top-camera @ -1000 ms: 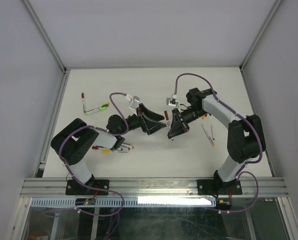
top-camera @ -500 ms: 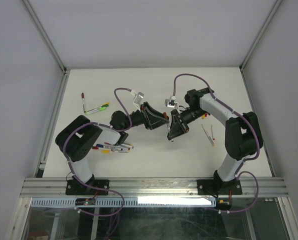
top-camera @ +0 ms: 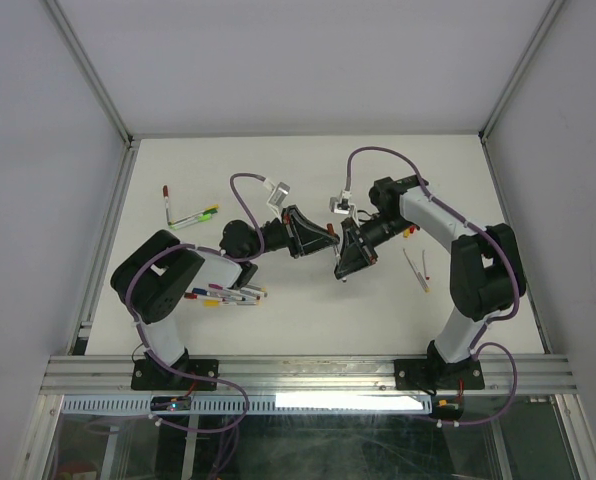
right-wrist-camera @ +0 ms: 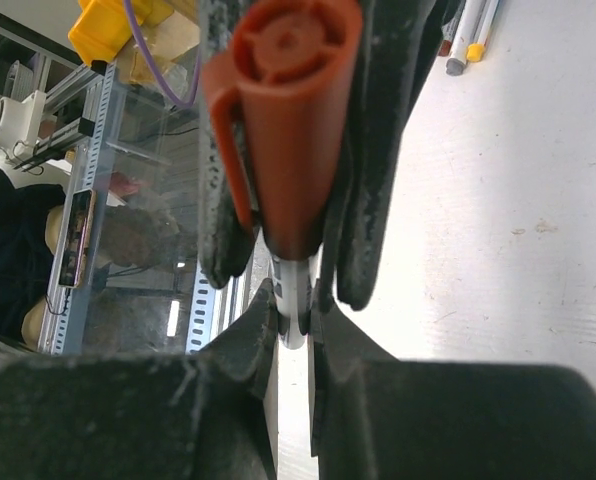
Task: Open the pen caps
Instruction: Open the pen cap from the pen.
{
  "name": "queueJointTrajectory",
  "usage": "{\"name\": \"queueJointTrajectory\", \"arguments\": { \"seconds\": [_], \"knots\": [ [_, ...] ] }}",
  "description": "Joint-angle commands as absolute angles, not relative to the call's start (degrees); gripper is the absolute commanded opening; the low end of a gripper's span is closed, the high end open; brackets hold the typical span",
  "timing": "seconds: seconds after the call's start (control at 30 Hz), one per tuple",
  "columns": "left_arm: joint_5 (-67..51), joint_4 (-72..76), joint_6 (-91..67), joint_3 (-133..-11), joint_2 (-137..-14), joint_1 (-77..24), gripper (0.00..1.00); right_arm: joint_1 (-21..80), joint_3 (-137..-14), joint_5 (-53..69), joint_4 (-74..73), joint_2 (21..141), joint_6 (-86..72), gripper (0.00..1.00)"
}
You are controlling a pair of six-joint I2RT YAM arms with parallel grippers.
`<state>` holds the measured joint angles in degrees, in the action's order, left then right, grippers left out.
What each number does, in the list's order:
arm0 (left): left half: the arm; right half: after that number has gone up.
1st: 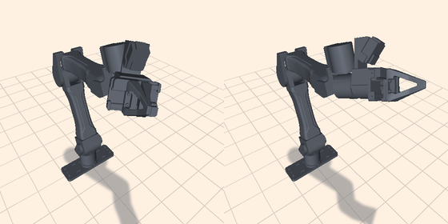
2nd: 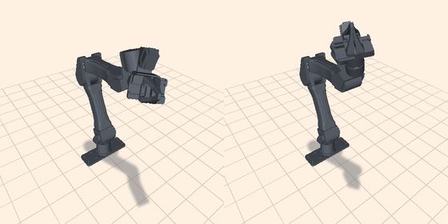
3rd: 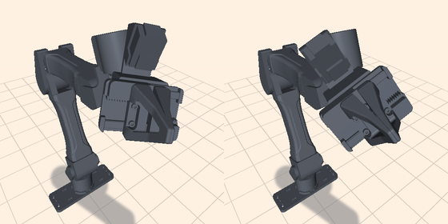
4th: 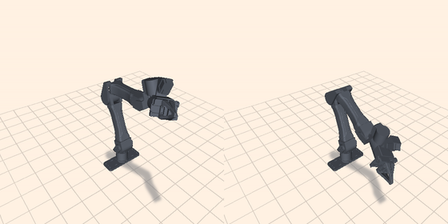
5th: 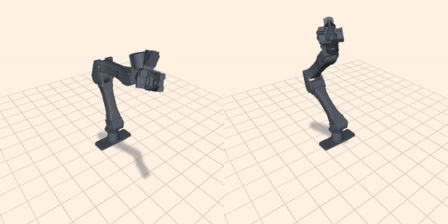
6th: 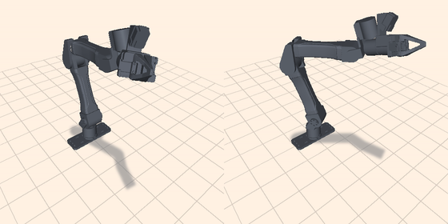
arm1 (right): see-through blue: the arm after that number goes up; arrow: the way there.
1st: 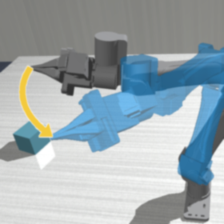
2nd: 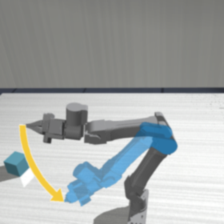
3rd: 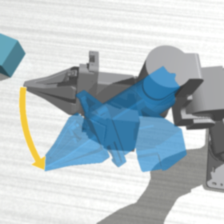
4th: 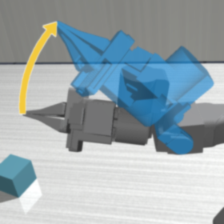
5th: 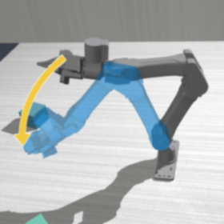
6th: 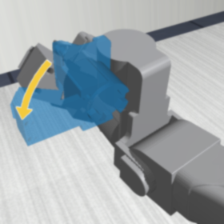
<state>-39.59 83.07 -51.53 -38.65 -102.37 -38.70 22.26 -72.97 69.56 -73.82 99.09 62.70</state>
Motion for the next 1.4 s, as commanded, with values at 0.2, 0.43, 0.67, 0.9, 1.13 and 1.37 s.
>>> {"name": "queueJointTrajectory", "arguments": {
  "seconds": [0.2, 0.43, 0.67, 0.9, 1.13, 1.37],
  "knots": [
    [-30.35, 97.66, -47.85, -34.14, -97.30, -40.39, 0.00, 21.73, -69.66, 70.75, -57.30, 90.58, 47.21, 0.47],
    [-13.57, 96.23, -43.72, -30.00, -95.45, -45.41, 0.00, 20.22, -56.32, 69.95, -26.32, 79.99, 23.68, 0.49],
    [-6.47, 95.83, -42.45, -30.08, -95.84, -47.29, 0.00, 20.30, -50.34, 66.37, -11.68, 75.88, 12.89, 0.37],
    [-5.96, 94.97, -41.92, -29.34, -94.75, -47.40, 0.06, 20.69, -52.07, 65.00, -14.09, 76.81, 13.01, 0.00],
    [-20.41, 98.70, -51.19, -30.53, -96.21, -41.61, 0.41, 20.13, -59.01, 72.76, -31.32, 81.47, 25.92, 0.00],
    [-25.52, 99.74, -53.04, -32.14, -96.39, -40.69, 0.48, 20.04, -59.07, 73.15, -32.05, 81.77, 26.65, 0.00]
  ]
}}
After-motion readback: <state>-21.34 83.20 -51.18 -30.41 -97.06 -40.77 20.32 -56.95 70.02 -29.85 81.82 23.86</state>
